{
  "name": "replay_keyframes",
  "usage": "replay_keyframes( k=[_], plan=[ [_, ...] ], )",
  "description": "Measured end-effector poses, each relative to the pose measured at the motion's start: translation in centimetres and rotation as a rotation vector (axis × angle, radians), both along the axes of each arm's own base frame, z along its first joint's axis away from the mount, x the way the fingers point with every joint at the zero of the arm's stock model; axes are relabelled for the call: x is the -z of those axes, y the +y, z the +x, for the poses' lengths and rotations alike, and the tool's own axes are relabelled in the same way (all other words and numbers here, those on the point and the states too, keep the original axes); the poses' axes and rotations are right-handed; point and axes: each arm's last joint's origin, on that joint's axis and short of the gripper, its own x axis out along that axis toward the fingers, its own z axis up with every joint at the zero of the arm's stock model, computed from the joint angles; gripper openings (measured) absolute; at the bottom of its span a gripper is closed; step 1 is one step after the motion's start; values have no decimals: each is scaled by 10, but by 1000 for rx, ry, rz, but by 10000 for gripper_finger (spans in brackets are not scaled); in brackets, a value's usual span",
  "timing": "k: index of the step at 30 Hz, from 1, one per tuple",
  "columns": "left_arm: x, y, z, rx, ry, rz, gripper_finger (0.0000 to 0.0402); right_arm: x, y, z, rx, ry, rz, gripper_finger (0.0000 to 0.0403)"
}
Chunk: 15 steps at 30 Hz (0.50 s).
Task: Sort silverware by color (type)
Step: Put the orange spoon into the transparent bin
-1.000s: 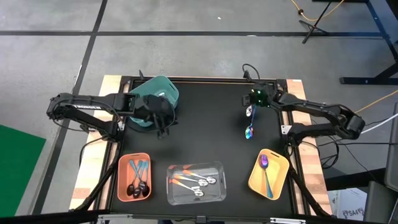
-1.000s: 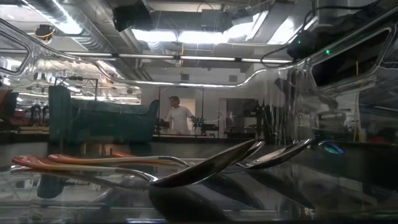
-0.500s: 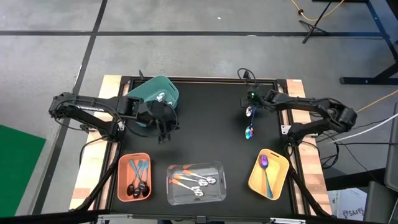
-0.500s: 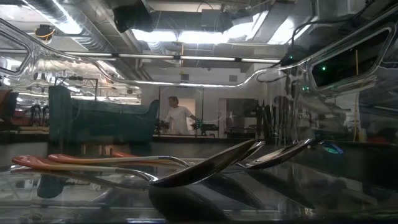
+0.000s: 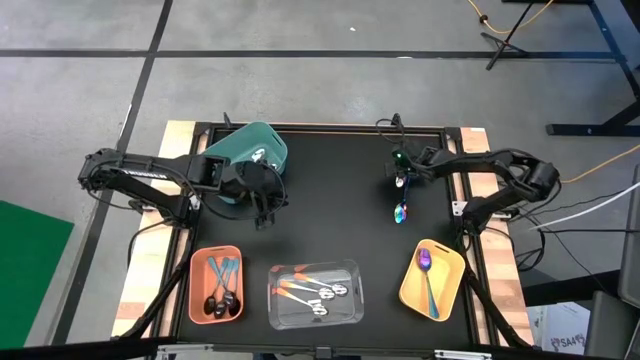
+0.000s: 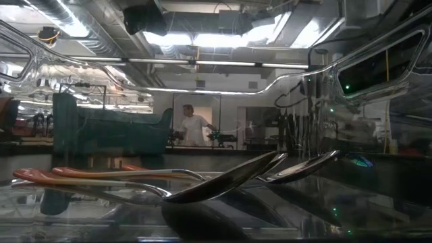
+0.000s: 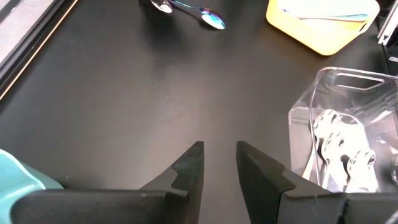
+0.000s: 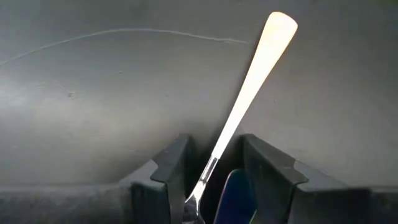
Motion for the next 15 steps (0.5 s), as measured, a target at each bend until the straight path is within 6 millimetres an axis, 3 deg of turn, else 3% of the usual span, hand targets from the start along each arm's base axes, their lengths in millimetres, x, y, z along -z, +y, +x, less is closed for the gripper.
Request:
replay_keyframes(
  k=[10, 15],
  plan=[
    [0, 0, 0, 0, 0, 0, 89, 4, -1, 2, -1, 3, 0, 144],
    [0, 0, 0, 0, 0, 0, 89, 4, -2, 3, -1, -4, -3, 120]
  ],
)
